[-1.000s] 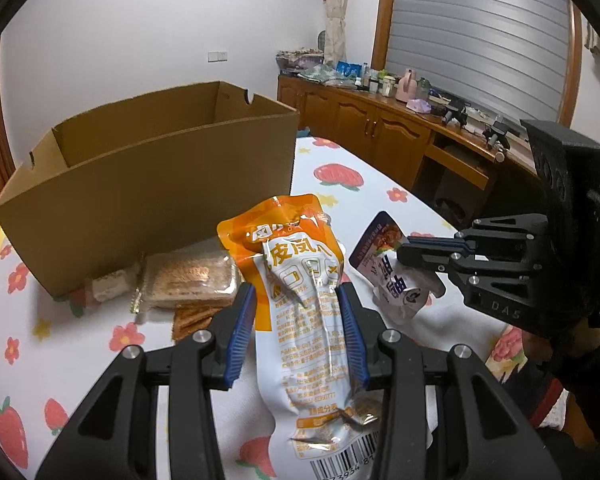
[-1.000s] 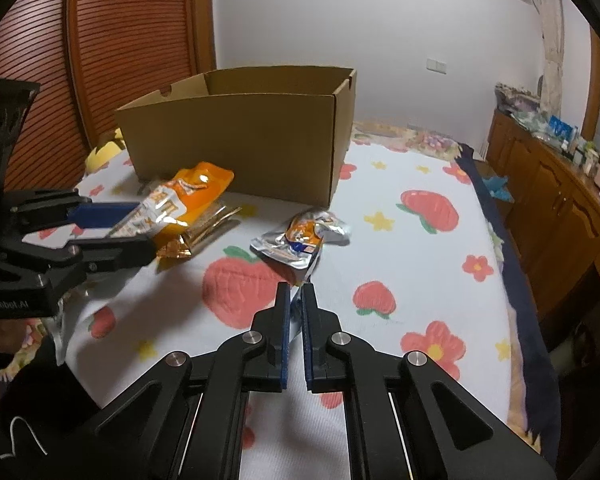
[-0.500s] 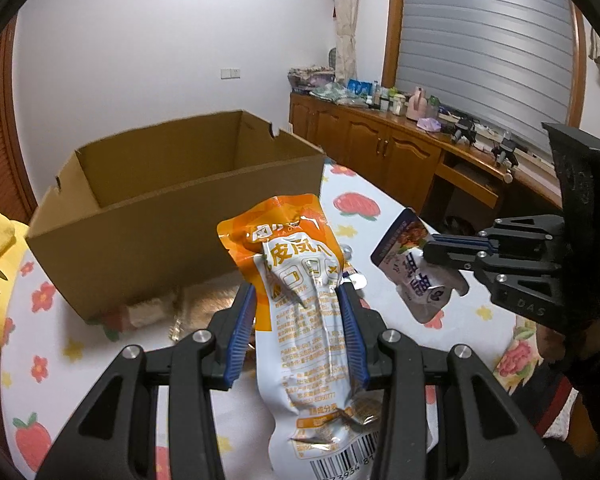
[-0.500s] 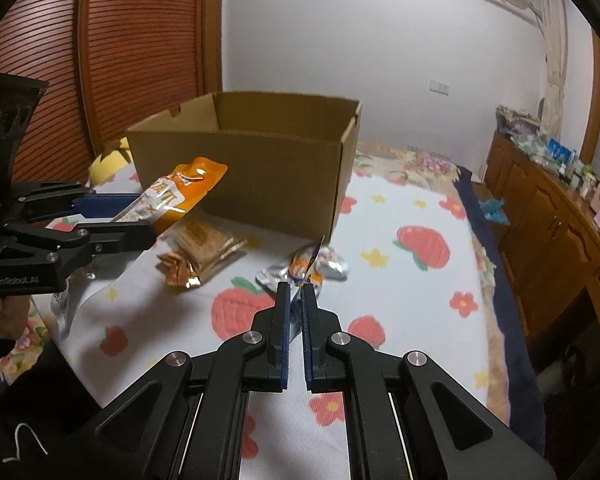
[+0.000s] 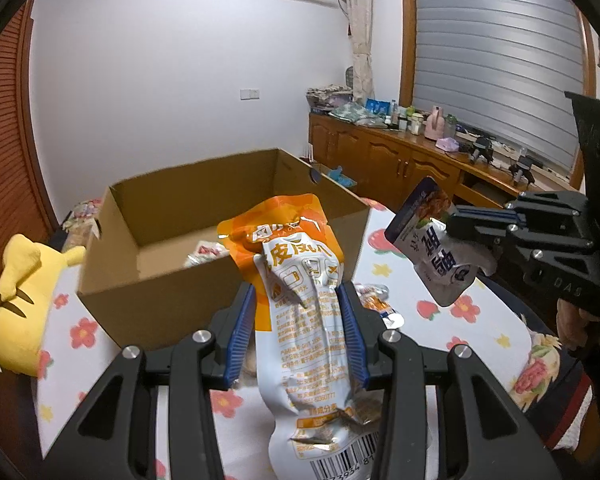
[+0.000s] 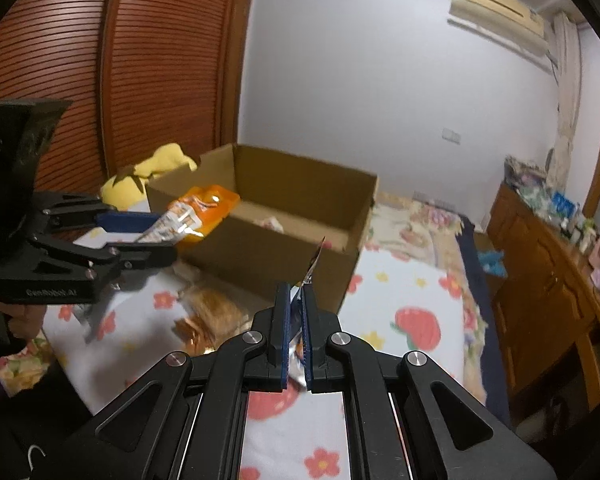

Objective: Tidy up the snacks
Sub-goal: 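Carry both pouches over the box and open both tools to drop them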

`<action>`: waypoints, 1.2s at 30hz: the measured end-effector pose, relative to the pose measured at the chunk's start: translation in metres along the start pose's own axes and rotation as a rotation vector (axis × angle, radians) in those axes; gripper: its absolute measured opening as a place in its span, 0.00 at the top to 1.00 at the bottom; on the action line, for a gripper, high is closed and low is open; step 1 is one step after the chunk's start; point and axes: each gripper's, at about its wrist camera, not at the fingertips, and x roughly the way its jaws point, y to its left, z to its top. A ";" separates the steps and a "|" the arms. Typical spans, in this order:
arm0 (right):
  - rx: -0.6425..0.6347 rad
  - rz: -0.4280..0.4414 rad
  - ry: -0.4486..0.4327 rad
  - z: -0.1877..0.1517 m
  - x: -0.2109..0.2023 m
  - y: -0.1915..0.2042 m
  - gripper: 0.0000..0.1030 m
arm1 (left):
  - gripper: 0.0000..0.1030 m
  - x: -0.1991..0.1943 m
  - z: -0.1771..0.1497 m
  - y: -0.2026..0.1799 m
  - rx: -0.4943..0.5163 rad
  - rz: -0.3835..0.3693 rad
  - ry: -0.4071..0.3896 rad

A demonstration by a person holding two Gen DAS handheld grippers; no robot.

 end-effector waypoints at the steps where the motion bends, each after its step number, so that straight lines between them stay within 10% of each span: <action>1: -0.005 0.003 -0.007 0.006 0.001 0.001 0.98 | 0.60 -0.001 0.004 0.003 0.000 0.005 -0.006; 15: -0.039 0.048 -0.082 0.071 0.045 0.001 0.98 | 0.60 0.009 0.050 0.048 -0.023 0.041 -0.053; 36: -0.024 0.067 -0.010 0.083 0.133 -0.023 0.98 | 0.60 0.071 0.066 0.105 -0.061 0.117 -0.006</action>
